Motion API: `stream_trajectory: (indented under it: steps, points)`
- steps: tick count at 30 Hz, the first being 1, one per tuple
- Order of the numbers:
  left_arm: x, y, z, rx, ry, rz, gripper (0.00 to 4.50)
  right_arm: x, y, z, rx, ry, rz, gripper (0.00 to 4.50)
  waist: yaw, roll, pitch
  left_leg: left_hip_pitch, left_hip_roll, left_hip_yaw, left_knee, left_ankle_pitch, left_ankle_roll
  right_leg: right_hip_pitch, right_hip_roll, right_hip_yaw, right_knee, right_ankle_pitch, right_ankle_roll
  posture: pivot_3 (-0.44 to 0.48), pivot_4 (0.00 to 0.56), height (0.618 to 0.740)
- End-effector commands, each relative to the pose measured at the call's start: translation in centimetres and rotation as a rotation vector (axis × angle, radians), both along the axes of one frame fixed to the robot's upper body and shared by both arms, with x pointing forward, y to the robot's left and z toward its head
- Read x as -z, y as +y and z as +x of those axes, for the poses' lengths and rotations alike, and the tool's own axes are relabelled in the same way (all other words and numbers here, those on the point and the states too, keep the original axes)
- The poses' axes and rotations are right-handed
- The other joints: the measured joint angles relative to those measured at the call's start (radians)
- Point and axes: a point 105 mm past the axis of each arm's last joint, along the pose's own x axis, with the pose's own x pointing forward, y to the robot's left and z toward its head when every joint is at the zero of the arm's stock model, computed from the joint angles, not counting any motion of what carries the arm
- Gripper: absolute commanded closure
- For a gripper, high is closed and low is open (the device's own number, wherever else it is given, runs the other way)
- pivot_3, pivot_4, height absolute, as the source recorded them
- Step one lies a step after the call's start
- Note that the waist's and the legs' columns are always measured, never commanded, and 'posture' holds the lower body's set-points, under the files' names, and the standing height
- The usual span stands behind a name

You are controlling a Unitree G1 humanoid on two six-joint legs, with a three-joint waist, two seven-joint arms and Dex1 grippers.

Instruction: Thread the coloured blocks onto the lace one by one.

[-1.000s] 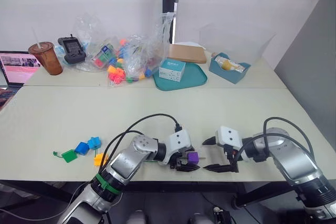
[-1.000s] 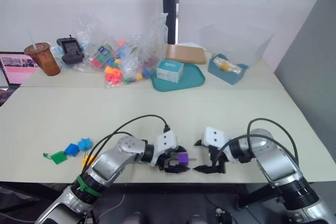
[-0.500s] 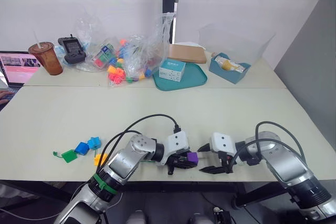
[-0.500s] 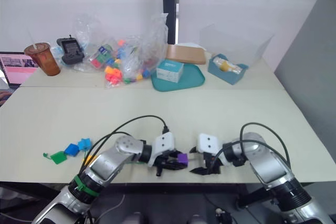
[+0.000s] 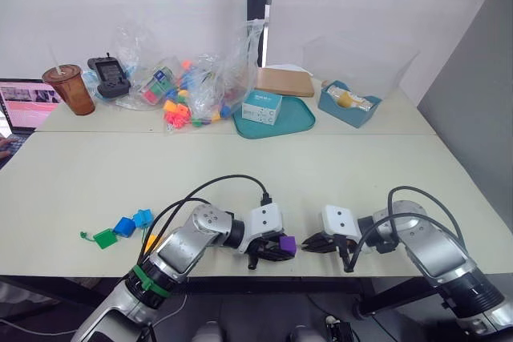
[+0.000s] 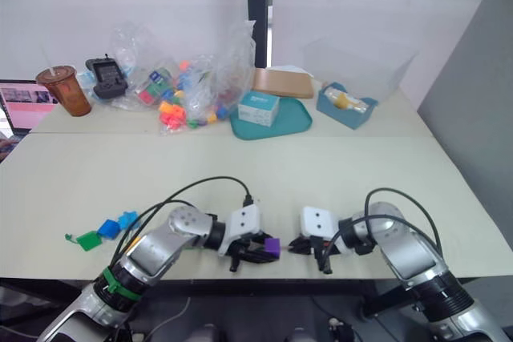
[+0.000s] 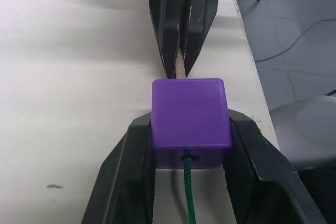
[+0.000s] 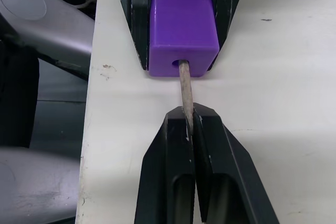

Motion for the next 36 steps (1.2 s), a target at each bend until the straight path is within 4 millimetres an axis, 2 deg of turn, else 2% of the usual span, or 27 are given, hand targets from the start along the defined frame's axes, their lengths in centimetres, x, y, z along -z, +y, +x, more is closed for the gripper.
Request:
stream_trajectory:
  steps: [1, 2, 3, 6, 9, 12, 14, 16, 21, 24, 27, 30, 32, 36]
  points:
    - [-0.2, 2.0, 0.0, -0.053, 0.004, 0.024, 3.30, -0.8, 0.3, 0.4, -0.004, -0.025, 0.002, 4.50, -0.005, 0.000, 0.000, 0.000, 0.000, 0.000, 0.000, 0.000, 0.000, 0.000, 0.000, 0.000, 0.000, 0.000, 0.000, 0.000, 0.150, 0.740]
    - [-0.3, 2.7, -0.1, -0.067, 0.005, 0.027, 3.30, -0.8, 0.3, 0.4, -0.004, -0.027, 0.001, 4.50, -0.009, 0.000, 0.000, 0.000, 0.000, 0.000, 0.000, 0.000, 0.000, 0.000, 0.000, 0.000, 0.000, 0.000, 0.000, 0.000, 0.150, 0.740]
    - [-0.3, 4.6, -0.1, -0.094, 0.000, 0.063, 3.30, -1.0, 0.2, 0.4, -0.003, -0.028, -0.002, 4.50, -0.012, 0.000, 0.000, 0.000, 0.001, 0.000, 0.000, 0.000, 0.000, 0.000, 0.000, 0.000, 0.000, 0.000, 0.000, 0.000, 0.150, 0.740]
    - [-0.2, 8.7, -0.4, -0.140, -0.010, 0.150, 3.30, -1.1, -0.2, 0.6, 0.010, -0.028, -0.008, 4.50, -0.016, 0.001, 0.000, 0.000, 0.002, 0.000, -0.001, 0.000, 0.000, -0.001, 0.002, 0.000, 0.001, 0.000, 0.000, 0.000, 0.150, 0.740]
    - [-0.5, 11.0, -0.6, -0.160, -0.011, 0.194, 3.30, -1.2, -0.4, 0.6, 0.023, -0.026, -0.010, 4.50, -0.014, 0.001, 0.001, 0.001, 0.002, 0.000, -0.001, 0.000, 0.000, -0.001, 0.001, 0.000, 0.000, 0.000, -0.001, 0.000, 0.150, 0.740]
    - [-0.8, 15.3, -0.2, -0.210, -0.033, 0.294, 3.30, -1.2, -1.0, 0.7, 0.059, -0.021, -0.003, 4.50, -0.013, 0.001, 0.001, 0.001, 0.002, 0.001, -0.001, 0.000, 0.000, -0.001, 0.001, 0.000, 0.000, 0.000, -0.001, 0.000, 0.150, 0.740]
    - [-1.0, 17.0, -0.3, -0.208, -0.035, 0.354, 3.30, -1.4, -1.2, 0.7, 0.068, -0.025, -0.001, 4.50, -0.014, 0.002, 0.001, 0.001, 0.002, 0.001, -0.002, 0.000, 0.000, -0.002, 0.001, 0.000, 0.001, -0.001, -0.001, 0.000, 0.150, 0.740]
    - [-1.1, 18.4, -1.5, -0.165, 0.004, 0.410, 3.30, -1.5, -1.3, 0.5, 0.075, -0.027, 0.002, 4.50, -0.018, 0.002, 0.001, 0.001, 0.002, 0.001, -0.002, 0.000, 0.000, -0.002, 0.001, 0.001, 0.001, -0.001, -0.001, 0.000, 0.150, 0.740]
    - [-0.9, 19.8, -2.2, -0.146, 0.016, 0.469, 3.30, -1.5, -1.3, 0.4, 0.089, -0.028, 0.011, 4.50, -0.020, 0.002, 0.002, 0.001, 0.003, 0.002, -0.003, 0.000, 0.000, -0.003, 0.001, 0.001, 0.001, -0.001, -0.002, 0.000, 0.150, 0.740]
    - [-1.0, 20.1, -1.6, -0.161, -0.011, 0.477, 3.30, -1.5, -1.2, 0.3, 0.095, -0.029, 0.018, 4.50, -0.019, 0.002, 0.002, 0.000, 0.003, 0.002, -0.003, 0.000, 0.000, -0.003, 0.001, 0.001, 0.001, -0.001, -0.002, 0.000, 0.150, 0.740]
    - [-1.2, 20.5, -0.3, -0.191, -0.086, 0.502, 3.30, -1.6, -1.3, 0.3, 0.105, -0.029, 0.018, 4.50, -0.012, 0.002, 0.002, 0.001, 0.003, 0.002, -0.003, 0.000, 0.000, -0.003, 0.001, 0.001, 0.001, -0.001, -0.002, 0.000, 0.150, 0.740]
    - [-1.6, 20.5, 0.1, -0.188, -0.096, 0.497, 3.30, -2.0, -2.3, 0.8, 0.142, -0.035, 0.013, 4.50, -0.007, 0.003, 0.002, 0.001, 0.002, 0.002, -0.002, 0.000, 0.000, -0.003, 0.001, 0.000, 0.002, -0.001, -0.002, 0.000, 0.150, 0.740]
    - [-1.7, 20.3, 0.2, -0.178, -0.099, 0.488, 3.30, -2.5, -3.8, 1.6, 0.193, -0.054, -0.004, 4.50, -0.006, 0.003, 0.002, 0.001, 0.002, 0.002, -0.002, 0.000, 0.000, -0.003, 0.001, 0.000, 0.002, -0.001, -0.002, 0.000, 0.150, 0.740]
    - [-1.8, 19.7, 0.3, -0.166, -0.091, 0.467, 3.30, -2.7, -5.1, 1.5, 0.211, -0.048, -0.014, 4.50, -0.005, 0.003, 0.002, 0.001, 0.002, 0.003, -0.002, 0.000, 0.000, -0.003, 0.001, 0.001, 0.002, -0.001, -0.002, 0.000, 0.150, 0.740]
